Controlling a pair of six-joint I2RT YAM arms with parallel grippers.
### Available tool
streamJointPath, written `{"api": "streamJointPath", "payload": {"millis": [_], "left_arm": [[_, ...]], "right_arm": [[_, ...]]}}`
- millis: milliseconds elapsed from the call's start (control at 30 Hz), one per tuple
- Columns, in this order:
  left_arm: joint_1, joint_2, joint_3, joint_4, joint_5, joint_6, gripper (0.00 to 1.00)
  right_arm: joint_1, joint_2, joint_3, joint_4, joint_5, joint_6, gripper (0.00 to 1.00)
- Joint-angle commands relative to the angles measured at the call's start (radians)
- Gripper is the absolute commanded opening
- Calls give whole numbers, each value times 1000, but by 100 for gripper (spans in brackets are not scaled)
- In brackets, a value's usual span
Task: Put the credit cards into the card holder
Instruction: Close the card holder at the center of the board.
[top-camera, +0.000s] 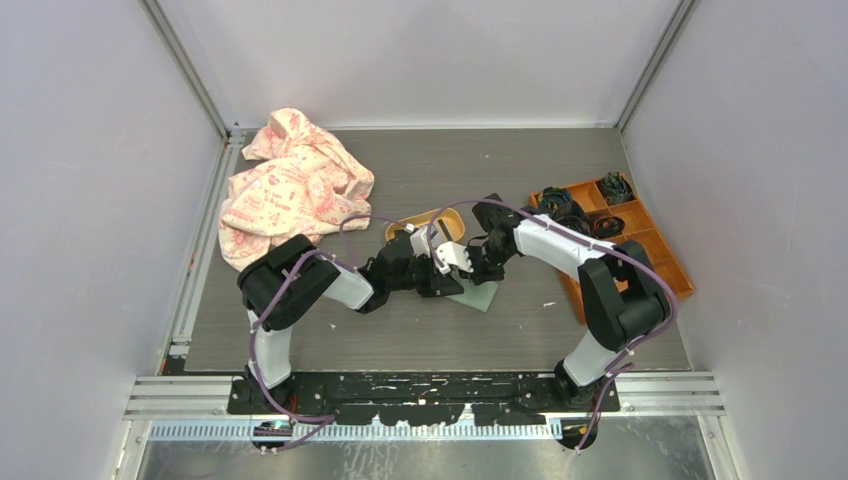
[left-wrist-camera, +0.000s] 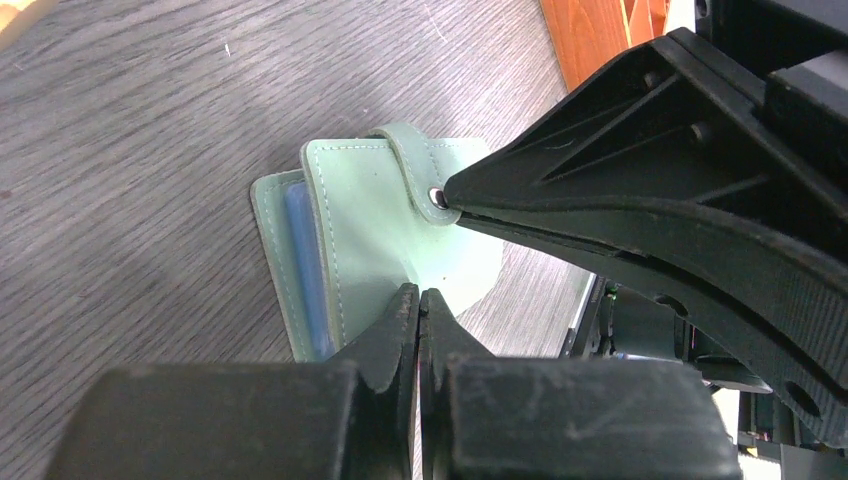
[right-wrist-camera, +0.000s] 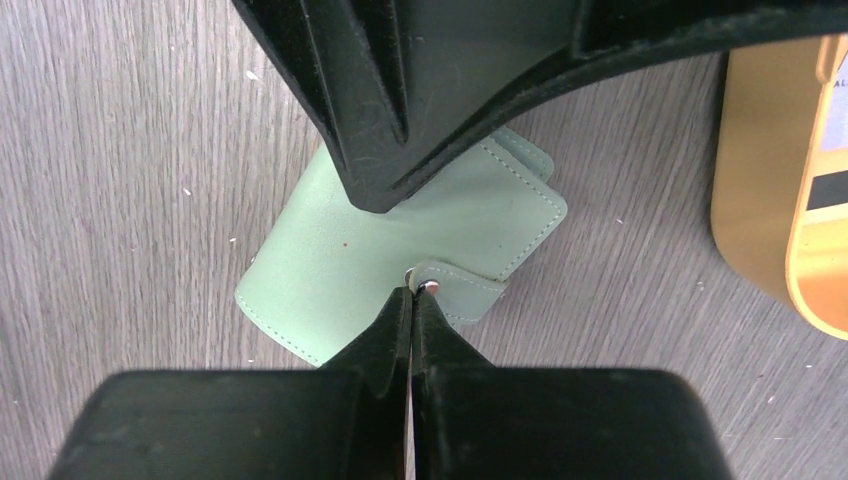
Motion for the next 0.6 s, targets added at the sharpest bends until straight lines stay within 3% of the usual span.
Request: {"api": "streamJointPath", "payload": {"millis": [0,567], "left_arm": [[2,27,-14,28,-4,2,0],[17,68,-47,134,12,-57,0]], "right_arm": [[32,-26,-36,-40,18,-48,1],[145,68,-59,-57,189,-78,1]]}}
